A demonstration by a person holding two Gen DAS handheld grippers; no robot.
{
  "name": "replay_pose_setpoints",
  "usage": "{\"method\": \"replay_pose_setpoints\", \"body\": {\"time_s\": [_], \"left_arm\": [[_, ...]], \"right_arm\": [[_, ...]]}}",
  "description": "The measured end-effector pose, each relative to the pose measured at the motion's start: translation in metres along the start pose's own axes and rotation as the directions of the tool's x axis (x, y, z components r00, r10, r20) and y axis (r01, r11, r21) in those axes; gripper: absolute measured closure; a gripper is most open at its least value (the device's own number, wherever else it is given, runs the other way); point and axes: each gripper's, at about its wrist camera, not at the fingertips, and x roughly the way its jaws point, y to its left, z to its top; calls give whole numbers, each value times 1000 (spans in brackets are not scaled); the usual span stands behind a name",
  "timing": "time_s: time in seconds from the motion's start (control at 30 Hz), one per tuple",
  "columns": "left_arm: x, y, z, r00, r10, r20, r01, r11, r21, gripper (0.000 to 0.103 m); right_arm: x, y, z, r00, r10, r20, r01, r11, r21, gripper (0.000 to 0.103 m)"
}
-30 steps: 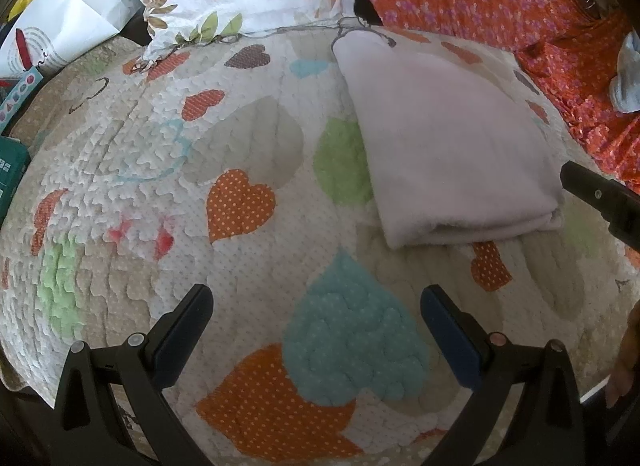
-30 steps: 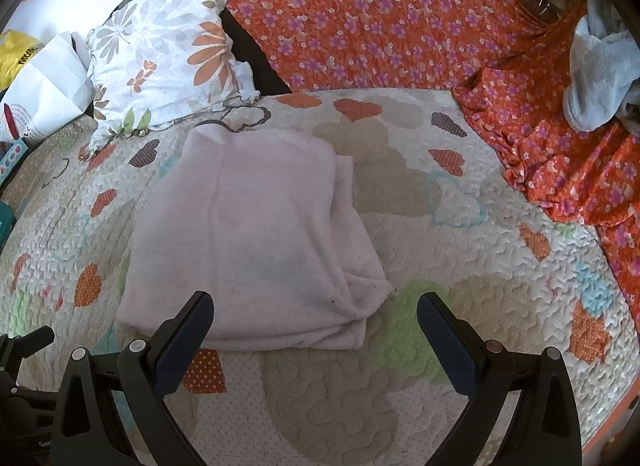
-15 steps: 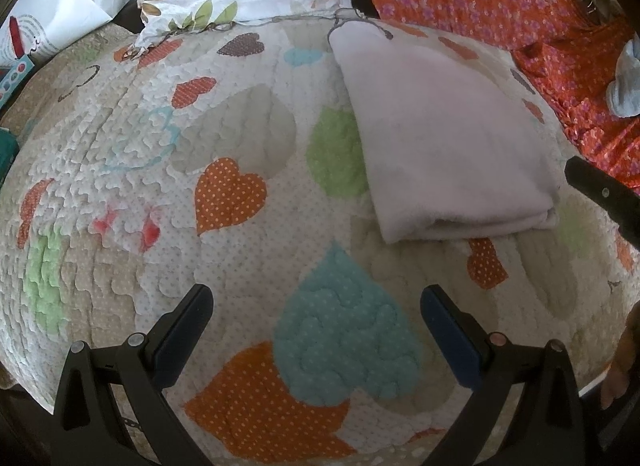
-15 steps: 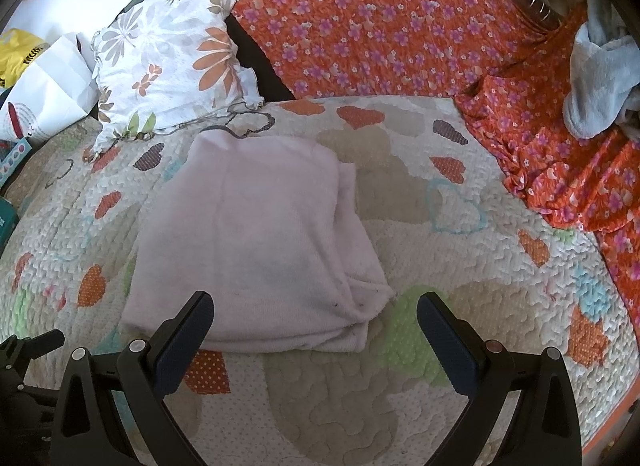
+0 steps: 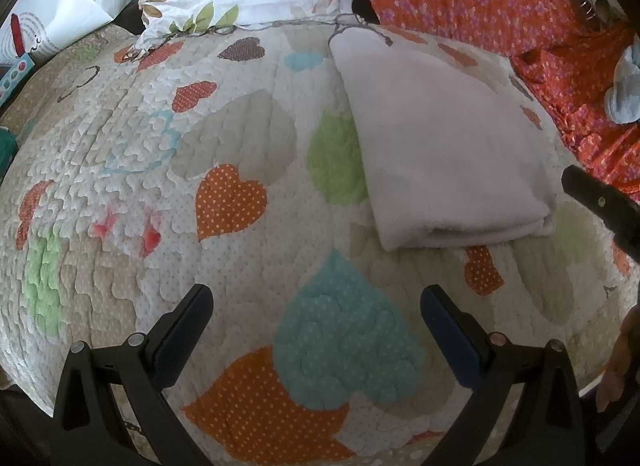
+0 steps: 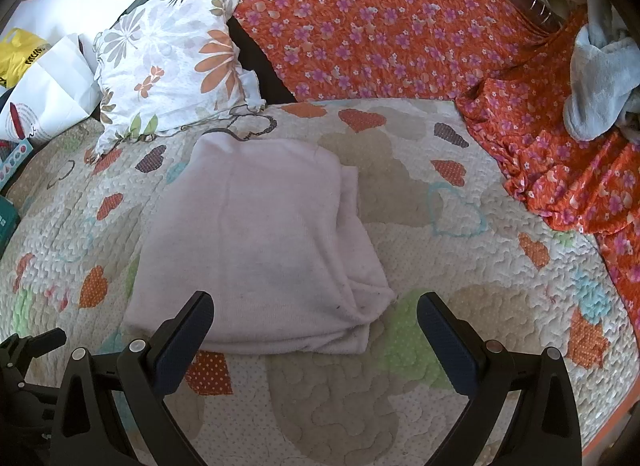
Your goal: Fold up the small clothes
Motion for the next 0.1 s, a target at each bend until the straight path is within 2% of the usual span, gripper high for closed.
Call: {"method": "replay_pose_setpoints", "body": {"time_s": [0.1], "left_arm": [[-1, 3, 1, 1000, 9, 2, -9, 1000, -10, 0]], "right_arm": [[0, 0, 0, 1000, 0, -2, 0, 1000, 1, 0]]}}
